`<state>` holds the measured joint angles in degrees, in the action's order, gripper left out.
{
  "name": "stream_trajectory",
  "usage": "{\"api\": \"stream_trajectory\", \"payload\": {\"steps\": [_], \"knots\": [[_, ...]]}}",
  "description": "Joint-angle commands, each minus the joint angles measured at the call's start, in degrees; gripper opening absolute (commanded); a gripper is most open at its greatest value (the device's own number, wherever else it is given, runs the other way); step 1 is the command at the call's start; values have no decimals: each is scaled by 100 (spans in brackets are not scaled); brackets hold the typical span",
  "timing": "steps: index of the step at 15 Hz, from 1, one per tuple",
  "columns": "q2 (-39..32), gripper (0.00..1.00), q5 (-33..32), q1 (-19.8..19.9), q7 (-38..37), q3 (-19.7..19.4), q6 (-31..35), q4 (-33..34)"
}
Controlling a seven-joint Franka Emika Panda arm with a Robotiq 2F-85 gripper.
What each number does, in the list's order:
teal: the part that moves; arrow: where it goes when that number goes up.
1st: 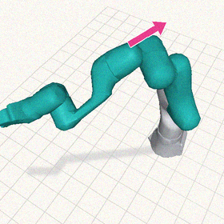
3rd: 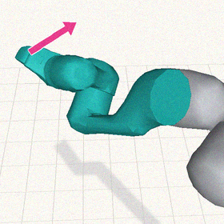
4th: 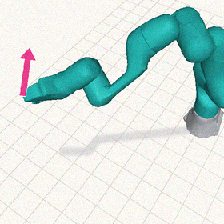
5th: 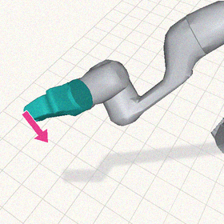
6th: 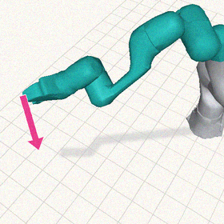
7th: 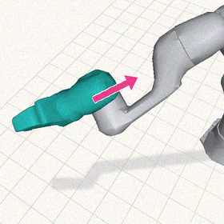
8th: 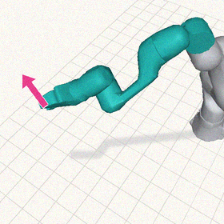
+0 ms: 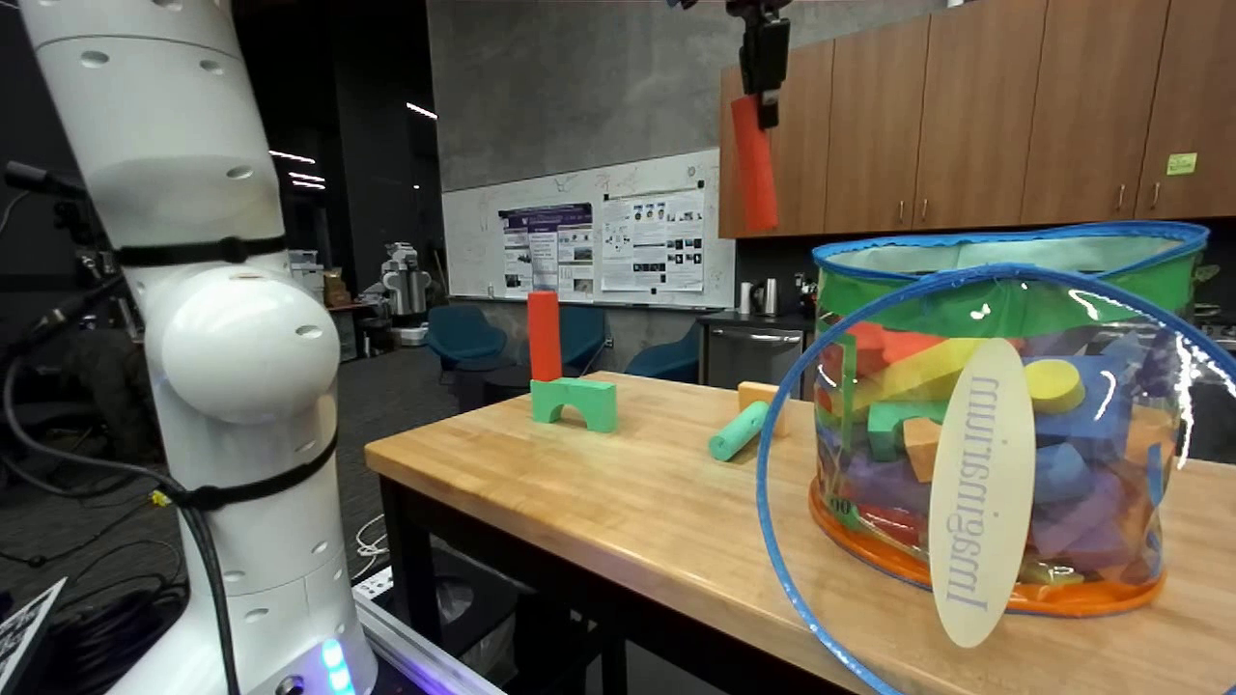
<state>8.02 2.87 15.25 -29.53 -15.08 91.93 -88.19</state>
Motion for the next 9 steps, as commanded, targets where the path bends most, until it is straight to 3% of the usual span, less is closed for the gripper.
{"api": "stream_trajectory", "payload": {"steps": [1, 9], "knots": [[-753, 9, 76, 161, 189, -213, -265, 1078], [-1642, 9, -27, 440, 10, -526, -280, 2153]]}}
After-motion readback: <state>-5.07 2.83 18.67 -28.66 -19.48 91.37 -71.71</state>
